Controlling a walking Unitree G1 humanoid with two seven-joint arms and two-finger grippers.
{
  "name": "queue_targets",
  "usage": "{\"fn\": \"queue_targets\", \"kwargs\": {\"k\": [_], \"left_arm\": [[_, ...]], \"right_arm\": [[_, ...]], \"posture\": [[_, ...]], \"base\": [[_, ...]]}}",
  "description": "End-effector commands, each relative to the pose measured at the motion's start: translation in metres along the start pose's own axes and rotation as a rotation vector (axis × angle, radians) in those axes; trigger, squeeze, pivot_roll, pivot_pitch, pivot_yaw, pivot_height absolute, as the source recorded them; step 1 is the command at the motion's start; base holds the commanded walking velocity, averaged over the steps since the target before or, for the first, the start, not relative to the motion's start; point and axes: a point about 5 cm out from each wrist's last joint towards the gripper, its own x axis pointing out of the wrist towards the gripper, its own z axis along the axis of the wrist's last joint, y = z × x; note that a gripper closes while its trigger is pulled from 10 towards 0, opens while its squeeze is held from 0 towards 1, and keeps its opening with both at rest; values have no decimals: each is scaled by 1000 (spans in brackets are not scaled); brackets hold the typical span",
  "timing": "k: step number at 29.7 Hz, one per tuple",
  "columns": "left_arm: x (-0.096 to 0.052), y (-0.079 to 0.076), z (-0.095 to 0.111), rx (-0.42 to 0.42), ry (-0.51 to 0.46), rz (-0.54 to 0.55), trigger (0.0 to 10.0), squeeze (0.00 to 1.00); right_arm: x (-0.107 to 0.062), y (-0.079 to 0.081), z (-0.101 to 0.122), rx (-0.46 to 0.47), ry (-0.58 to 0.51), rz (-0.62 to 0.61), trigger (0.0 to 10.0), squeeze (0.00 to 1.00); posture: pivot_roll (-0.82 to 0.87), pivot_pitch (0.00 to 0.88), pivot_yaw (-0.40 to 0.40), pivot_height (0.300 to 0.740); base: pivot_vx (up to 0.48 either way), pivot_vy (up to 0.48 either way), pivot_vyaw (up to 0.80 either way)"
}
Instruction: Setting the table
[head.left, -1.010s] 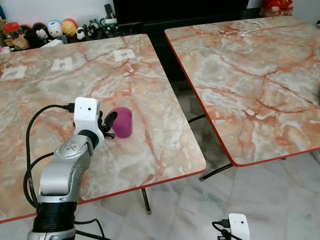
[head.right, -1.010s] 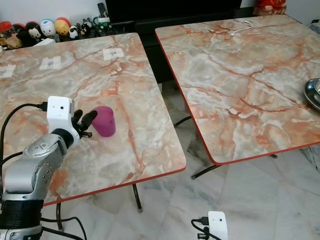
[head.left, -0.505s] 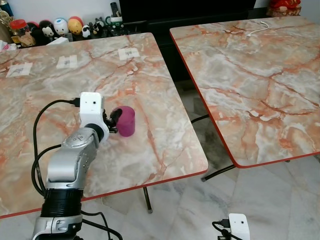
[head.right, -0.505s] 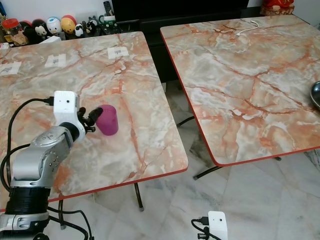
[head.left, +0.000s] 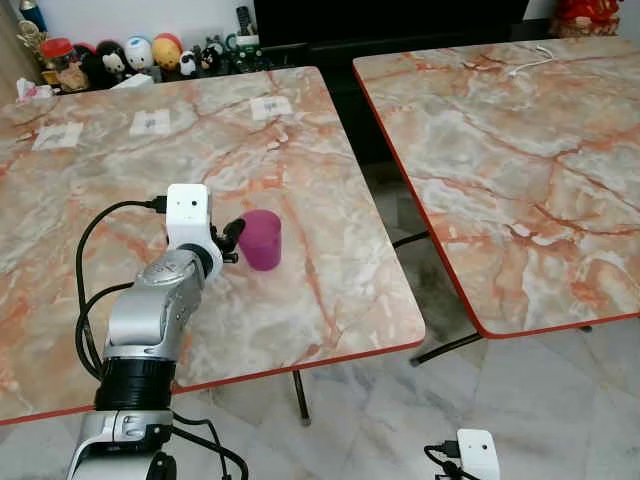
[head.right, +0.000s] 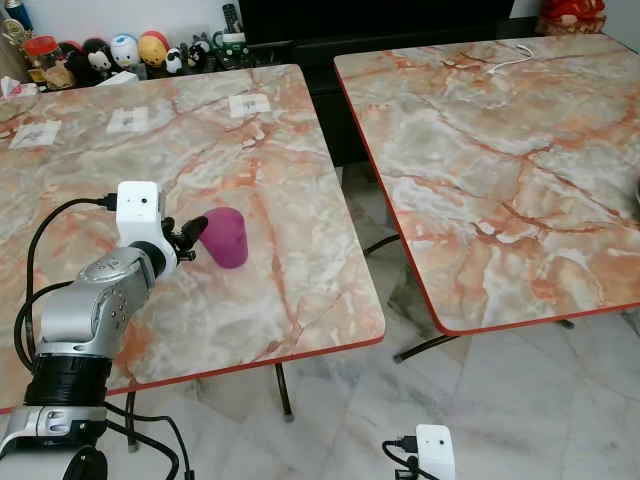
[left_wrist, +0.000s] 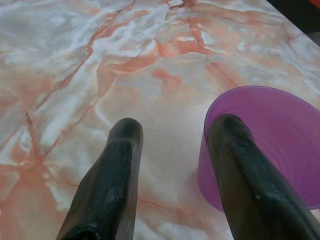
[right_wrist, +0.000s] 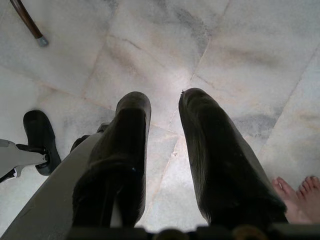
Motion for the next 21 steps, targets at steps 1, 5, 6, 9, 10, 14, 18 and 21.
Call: {"fn": "queue_targets", "kwargs": {"k": [1,5,6,9,10,14,18,21], "left_arm": [[2,2,3,19,3,4,10000,0],[2,-3,6,14,-6,-33,10000,0],[3,-5,7,13,-7,-43,10000,0],[5,-8,7,27,-2,-62,10000,0],[6,-9,7,35,1,-71,10000,0],[8,-11,7,40,9,-79,10000,0],[10,-10,4,58,42,-66,10000,0],[12,-8,1,48,57,-54,10000,0]], "right_arm": [[-1,1,-6,2,16,-2,10000,0],[-1,1,-6,4,16,-5,10000,0],[-1,1,-6,4,16,-5,10000,0],[-1,1,-5,4,16,-4,10000,0],[-1,1,-5,5,15,-4,10000,0],[-1,2,-5,7,14,-5,10000,0],[-1,2,-5,10,14,-6,10000,0],[-1,3,-5,11,14,-5,10000,0]], "posture": [[-42,99,43,740],[-40,103,42,740],[-40,105,42,740],[-41,106,42,740],[-42,108,43,740],[-44,108,44,740],[-45,110,47,740],[-50,113,49,740]], "base": [[0,0,0],[0,0,0],[0,0,0],[0,0,0],[0,0,0],[0,0,0],[0,0,0],[0,0,0]]}}
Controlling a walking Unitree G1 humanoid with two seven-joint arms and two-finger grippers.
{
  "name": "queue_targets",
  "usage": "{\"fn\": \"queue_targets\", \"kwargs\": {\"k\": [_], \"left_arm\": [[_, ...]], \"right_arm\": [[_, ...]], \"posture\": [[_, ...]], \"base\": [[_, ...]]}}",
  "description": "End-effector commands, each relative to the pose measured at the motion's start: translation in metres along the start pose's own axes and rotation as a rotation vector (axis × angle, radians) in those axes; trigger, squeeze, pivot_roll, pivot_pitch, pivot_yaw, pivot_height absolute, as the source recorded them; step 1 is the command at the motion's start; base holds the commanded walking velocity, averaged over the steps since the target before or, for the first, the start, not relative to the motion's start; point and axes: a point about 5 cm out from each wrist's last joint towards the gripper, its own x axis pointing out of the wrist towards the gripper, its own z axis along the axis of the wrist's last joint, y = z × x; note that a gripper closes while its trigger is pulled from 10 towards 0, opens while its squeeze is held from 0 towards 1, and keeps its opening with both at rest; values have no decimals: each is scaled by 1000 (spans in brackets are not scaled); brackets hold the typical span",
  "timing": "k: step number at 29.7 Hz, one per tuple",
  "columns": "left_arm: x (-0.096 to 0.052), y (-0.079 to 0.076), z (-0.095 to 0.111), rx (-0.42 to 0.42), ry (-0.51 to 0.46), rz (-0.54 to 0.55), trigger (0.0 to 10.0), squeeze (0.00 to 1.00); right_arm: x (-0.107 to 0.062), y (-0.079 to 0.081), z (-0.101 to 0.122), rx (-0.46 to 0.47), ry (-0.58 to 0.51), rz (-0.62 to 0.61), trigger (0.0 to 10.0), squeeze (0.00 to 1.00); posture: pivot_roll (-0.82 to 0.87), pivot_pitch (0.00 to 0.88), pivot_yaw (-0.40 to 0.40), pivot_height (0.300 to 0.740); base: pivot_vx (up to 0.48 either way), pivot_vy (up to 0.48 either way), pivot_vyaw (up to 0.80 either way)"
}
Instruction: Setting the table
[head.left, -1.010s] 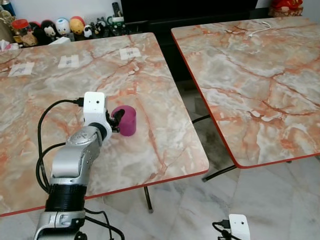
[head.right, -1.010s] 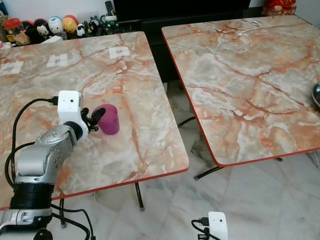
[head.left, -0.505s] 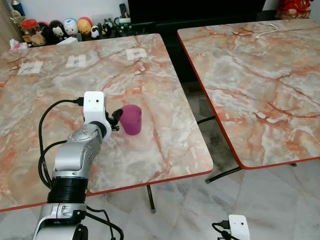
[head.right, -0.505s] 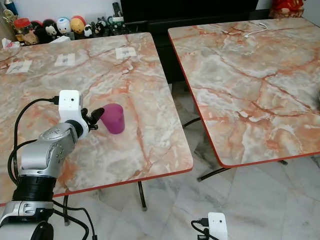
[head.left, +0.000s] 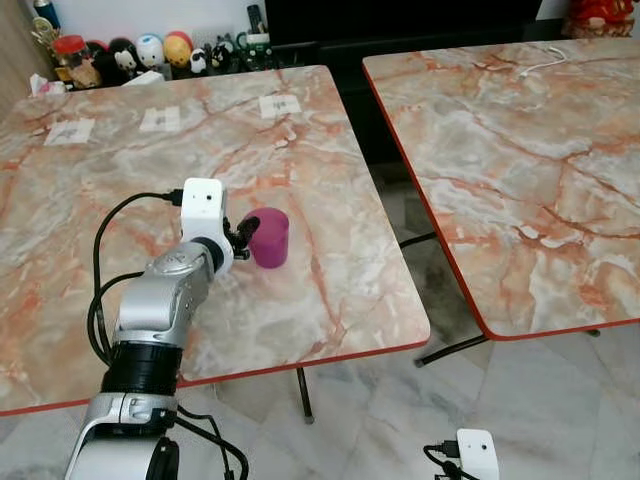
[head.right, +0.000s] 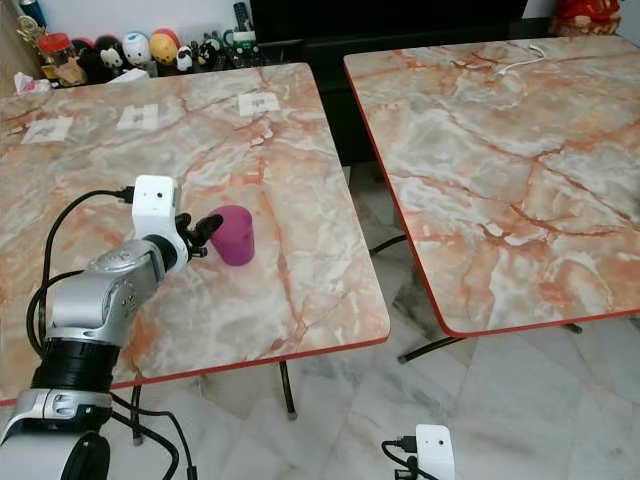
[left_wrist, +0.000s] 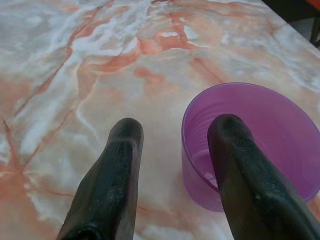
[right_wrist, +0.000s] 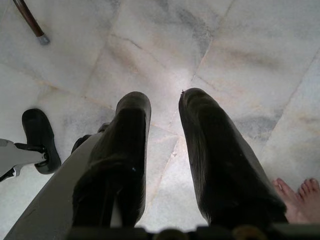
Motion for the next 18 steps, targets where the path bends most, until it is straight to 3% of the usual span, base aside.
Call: {"fn": "queue_targets", "kwargs": {"k": [1,18], "left_arm": [[2,3,-4,5,32,18,10000,0],[12,-5,9,-9,-1,-9,10000,0]], "right_arm": [[-1,2,-5,10,14,1,10000,0],[-1,4,-6,21,14,0,10000,0]], "posture": [[-50,114,49,740],[-49,118,59,740]], "base": [[0,0,0],[0,0,0]]}}
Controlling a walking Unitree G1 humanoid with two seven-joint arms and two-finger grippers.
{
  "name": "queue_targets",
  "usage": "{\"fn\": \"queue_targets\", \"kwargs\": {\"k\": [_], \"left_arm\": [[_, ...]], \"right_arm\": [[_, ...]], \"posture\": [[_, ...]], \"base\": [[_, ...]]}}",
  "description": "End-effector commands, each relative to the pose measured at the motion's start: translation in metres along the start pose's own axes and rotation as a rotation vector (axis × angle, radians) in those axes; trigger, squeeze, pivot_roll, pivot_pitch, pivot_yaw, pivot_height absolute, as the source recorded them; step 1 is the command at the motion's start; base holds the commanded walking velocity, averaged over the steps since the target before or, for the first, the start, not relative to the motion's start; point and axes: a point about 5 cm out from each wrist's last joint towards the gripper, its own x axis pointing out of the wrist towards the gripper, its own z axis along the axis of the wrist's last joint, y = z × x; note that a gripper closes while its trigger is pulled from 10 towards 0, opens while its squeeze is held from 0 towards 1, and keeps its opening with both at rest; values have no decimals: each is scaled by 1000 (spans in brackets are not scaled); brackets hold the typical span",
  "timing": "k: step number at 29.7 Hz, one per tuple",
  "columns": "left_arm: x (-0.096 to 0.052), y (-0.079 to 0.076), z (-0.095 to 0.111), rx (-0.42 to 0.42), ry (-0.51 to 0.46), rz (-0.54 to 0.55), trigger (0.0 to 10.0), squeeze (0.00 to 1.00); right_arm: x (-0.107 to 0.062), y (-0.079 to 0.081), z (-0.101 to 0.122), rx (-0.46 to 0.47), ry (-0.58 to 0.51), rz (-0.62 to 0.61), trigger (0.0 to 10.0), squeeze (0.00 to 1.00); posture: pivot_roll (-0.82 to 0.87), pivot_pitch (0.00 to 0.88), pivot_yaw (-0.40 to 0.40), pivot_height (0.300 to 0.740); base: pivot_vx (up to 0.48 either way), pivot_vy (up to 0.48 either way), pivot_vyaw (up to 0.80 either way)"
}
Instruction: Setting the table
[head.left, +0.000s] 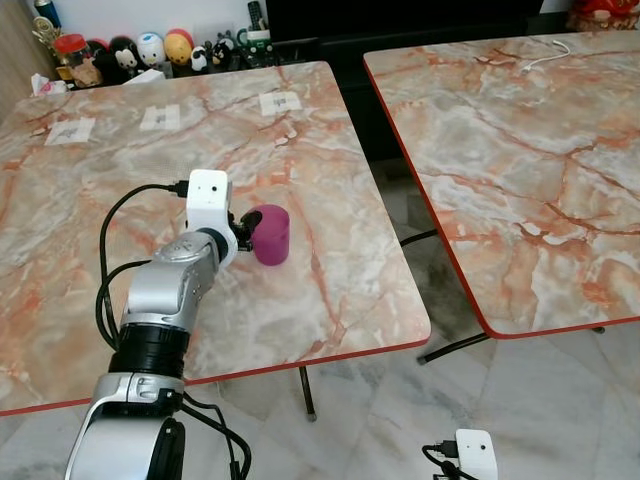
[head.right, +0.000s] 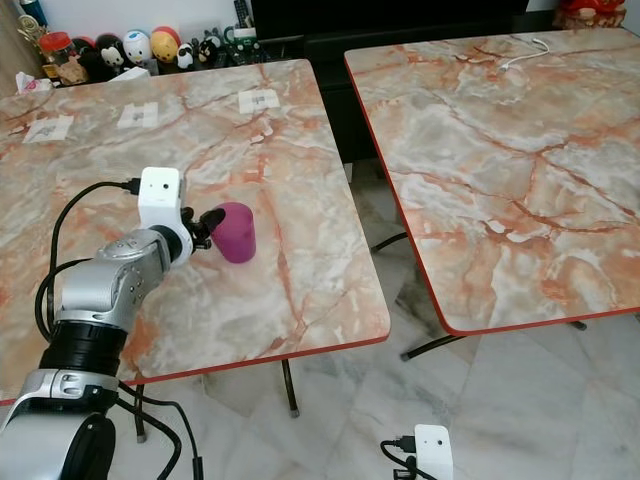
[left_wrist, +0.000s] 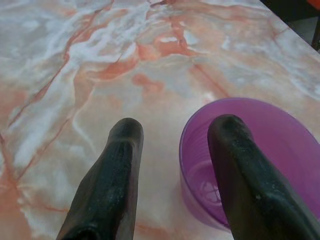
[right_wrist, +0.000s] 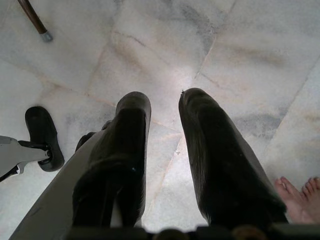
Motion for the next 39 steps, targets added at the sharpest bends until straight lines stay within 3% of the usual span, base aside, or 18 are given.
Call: {"fn": "queue_targets", "kwargs": {"k": [1,11,12,13,14,39], "left_arm": [[2,-1,0,-1,6,-5,10000,0],[5,-4,-7,4,35,-17,10000,0],[5,-4,-7,4,36,-17,4941,0],[5,-4,-7,3,35,-17,2118,0],[5,-4,-7,3,33,-17,0,0],[-1,-10,0,4,-35,-43,0,0]], "right_arm": [[-1,2,-6,18,14,-1,10000,0],[-1,3,-6,21,16,0,10000,0],[-2,3,-6,21,17,-1,10000,0],[-2,3,-7,21,17,-1,10000,0],[-2,3,-7,21,18,-1,10000,0],[-1,2,-6,18,19,-2,10000,0]], "posture": [[-49,118,59,740],[-48,121,61,740],[-48,121,61,740],[-49,121,61,740],[-48,121,61,740],[-45,120,57,740]], "base": [[0,0,0],[0,0,0],[0,0,0],[0,0,0],[0,0,0],[0,0,0]]}}
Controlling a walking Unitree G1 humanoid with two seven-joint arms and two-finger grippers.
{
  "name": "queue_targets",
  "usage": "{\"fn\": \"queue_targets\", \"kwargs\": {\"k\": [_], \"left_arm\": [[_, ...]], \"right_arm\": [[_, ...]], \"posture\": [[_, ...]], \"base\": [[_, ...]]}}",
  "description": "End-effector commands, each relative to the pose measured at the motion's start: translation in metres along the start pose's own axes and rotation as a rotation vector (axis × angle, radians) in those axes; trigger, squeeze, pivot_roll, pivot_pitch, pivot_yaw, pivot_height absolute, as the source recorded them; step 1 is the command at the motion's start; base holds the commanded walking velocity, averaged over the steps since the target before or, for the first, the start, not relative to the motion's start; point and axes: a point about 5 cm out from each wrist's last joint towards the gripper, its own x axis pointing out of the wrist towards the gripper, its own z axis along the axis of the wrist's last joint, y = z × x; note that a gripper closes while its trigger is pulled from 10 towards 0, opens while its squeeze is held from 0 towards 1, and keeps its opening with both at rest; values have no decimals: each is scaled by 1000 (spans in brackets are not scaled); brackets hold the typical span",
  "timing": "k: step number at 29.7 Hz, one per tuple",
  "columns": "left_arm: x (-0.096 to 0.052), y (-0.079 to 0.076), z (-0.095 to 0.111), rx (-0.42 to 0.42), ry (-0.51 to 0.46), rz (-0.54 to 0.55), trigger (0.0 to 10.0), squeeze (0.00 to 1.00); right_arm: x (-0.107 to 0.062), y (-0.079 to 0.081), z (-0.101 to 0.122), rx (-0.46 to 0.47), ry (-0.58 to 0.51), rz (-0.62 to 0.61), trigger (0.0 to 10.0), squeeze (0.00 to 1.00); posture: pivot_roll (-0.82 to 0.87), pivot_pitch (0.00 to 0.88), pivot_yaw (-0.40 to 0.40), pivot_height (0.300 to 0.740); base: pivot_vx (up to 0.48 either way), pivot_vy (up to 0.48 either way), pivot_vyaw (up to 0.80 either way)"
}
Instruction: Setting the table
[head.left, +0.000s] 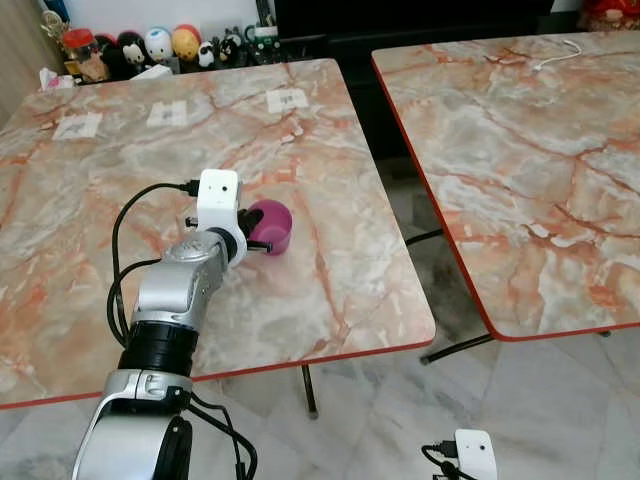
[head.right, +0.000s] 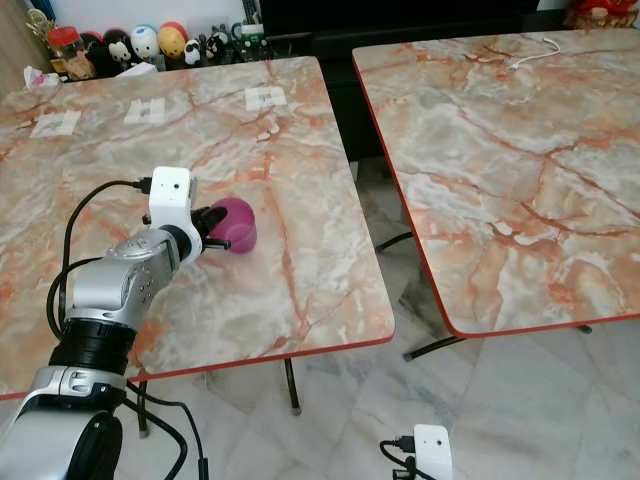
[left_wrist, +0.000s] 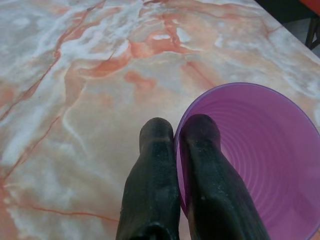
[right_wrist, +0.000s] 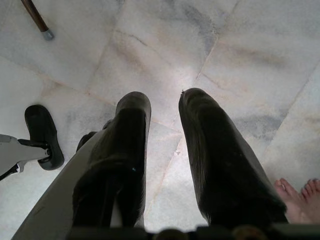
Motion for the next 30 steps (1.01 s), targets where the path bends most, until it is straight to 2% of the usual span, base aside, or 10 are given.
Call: {"fn": "queue_targets", "kwargs": {"k": [1,7,12,15,19,20,21,24,27,30], "left_arm": [[-3,-1,2,5,-24,-14,0,0],[-11,3,3,-2,-107,16,0,0],[-44,40,13,28,-345,210,0,0],[-66,60,9,36,-419,312,0,0],[-82,71,4,63,-450,357,0,0],[-96,78,-3,100,-460,373,4000,0],[-103,81,-8,131,-457,370,9451,0],[-107,83,-11,151,-454,366,9451,0],[-125,88,-30,219,-431,353,10000,0],[-131,90,-39,196,-423,370,10000,0]], "right_arm": [[-1,1,-6,15,18,0,10000,0],[-1,1,-6,11,19,2,10000,0],[-2,0,-7,4,21,1,10000,0],[-1,0,-7,-7,23,6,10000,0],[-1,-1,-7,-12,23,8,10000,0],[-1,-2,-6,-17,22,8,10000,0],[-1,-3,-6,-20,22,8,10000,0],[-1,-3,-6,-22,22,7,10000,0],[-1,-5,-5,-31,21,9,10000,0],[-1,-6,-4,-35,20,9,10000,0]], "posture": [[-45,120,57,740],[-48,117,59,740],[-40,118,55,740],[-31,118,48,740],[-30,118,45,740],[-27,116,42,740],[-23,117,40,740],[-21,115,39,740],[-20,101,36,740],[-22,96,32,740]], "base": [[0,0,0],[0,0,0],[0,0,0],[0,0,0],[0,0,0],[0,0,0],[0,0,0],[0,0,0],[0,0,0],[0,0,0]]}}
